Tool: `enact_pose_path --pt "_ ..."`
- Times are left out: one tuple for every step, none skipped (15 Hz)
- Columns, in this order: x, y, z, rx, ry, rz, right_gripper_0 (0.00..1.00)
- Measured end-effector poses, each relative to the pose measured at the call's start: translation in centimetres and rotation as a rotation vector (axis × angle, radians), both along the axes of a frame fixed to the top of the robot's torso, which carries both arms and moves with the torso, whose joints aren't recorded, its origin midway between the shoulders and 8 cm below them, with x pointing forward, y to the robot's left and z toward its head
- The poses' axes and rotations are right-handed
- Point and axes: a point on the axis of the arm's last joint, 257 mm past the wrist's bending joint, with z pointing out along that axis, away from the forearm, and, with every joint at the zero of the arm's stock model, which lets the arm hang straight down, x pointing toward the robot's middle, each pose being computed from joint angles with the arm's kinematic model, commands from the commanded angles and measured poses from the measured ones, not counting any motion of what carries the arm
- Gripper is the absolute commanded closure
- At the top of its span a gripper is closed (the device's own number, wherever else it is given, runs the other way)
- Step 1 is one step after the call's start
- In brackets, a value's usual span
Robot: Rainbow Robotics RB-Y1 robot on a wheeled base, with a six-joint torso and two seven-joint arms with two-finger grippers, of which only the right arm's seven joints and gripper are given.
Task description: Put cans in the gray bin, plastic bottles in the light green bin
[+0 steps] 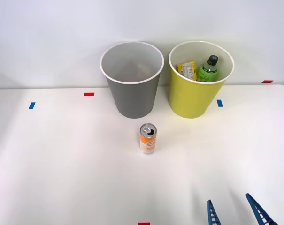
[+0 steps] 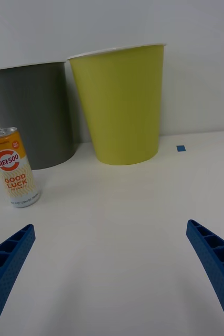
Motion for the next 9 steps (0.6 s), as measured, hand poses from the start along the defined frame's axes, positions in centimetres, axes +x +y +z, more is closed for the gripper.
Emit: enact_pose_path --pt "0.0 0.0 0.0 0.0 0.0 0.0 0.0" --pt "0.0 0.0 0.0 0.0 0.0 0.0 0.0" --pt "0.0 0.0 0.0 0.0 0.0 0.0 0.0" --pt "0.0 0.0 0.0 0.0 0.0 0.0 0.0" --pt "0.0 0.0 0.0 0.0 0.0 0.0 0.0" --pt "0.0 0.0 0.0 0.0 0.0 0.0 0.0" --pt "0.0 0.0 0.0 0.0 0.0 0.0 0.0" --pt "0.0 0.0 0.0 0.0 0.0 0.0 0.0" --pt "0.0 0.0 0.0 0.0 0.0 0.0 0.0"
